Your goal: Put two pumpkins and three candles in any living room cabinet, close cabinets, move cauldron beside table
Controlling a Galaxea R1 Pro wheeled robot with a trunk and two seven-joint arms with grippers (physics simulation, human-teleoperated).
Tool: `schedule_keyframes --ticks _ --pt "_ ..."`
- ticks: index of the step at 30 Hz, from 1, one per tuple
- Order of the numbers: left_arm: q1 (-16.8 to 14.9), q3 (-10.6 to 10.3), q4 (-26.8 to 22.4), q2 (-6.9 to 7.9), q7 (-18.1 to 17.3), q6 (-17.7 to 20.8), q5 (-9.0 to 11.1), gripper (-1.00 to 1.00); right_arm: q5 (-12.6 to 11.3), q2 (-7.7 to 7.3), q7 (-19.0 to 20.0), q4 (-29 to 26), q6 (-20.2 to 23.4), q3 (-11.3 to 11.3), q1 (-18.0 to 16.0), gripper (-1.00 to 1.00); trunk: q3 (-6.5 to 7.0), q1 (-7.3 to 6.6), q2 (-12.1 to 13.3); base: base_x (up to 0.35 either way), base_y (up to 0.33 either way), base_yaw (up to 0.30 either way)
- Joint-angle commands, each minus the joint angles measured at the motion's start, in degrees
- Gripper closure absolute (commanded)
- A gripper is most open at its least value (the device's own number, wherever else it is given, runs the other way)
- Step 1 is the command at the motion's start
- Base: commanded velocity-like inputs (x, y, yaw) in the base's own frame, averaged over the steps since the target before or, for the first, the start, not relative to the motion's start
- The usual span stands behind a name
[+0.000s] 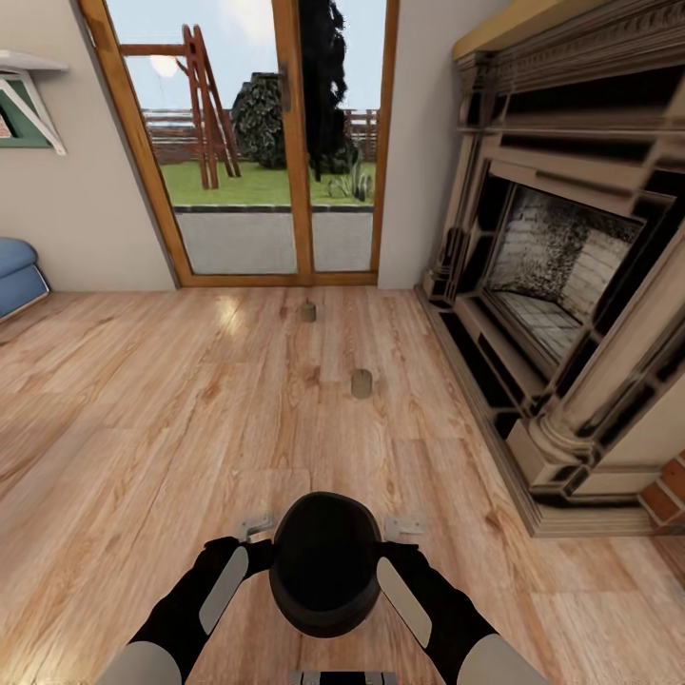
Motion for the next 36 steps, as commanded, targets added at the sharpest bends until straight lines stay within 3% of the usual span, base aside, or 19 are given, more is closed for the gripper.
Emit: schedule_keyframes --ticks 1,5,10,28,33,36 --pt "0.0 -0.2 -0.1 0.02 0.5 0.1 0.6 -1.0 -0.5 -0.04 -0.5 -0.1 0.1 0.2 0.0 -1.0 -0.28 0.01 0.0 0.0 0.0 0.0" --pt "0.0 -0.2 -0.1 -0.12 0.5 0.1 0.6 -1.0 -0.5 -0.04 -0.5 -0.1 0.0 0.2 0.0 -1.0 -0.28 0.01 0.0 0.0 0.0 0.0" --pt "0.0 -0.2 -0.1 -0.18 0.5 0.1 0.6 -1.0 -0.5 -0.04 -0.4 -0.1 0.0 0.3 0.0 -1.0 -1.39 0.14 -0.1 0.0 0.0 0.0" --pt "0.0 -0.3 -0.1 -0.38 0.5 0.1 0.8 -1.0 -0.5 -0.04 -0.4 0.0 -0.2 0.3 0.0 -1.0 -1.39 0.14 -0.1 0.0 0.0 0.0" --pt "0.0 -0.4 0.0 -0.49 0.5 -1.1 0.8 -1.0 -0.5 -0.04 -0.4 0.1 -0.3 0.3 0.0 -1.0 -2.49 0.27 -0.2 0.0 0.0 0.0" --pt "0.0 -0.4 0.0 -0.66 0.5 -1.8 0.8 -1.0 -0.5 -0.04 -0.4 0.1 -0.3 0.3 0.0 -1.0 -2.49 0.27 -0.2 0.0 0.0 0.0"
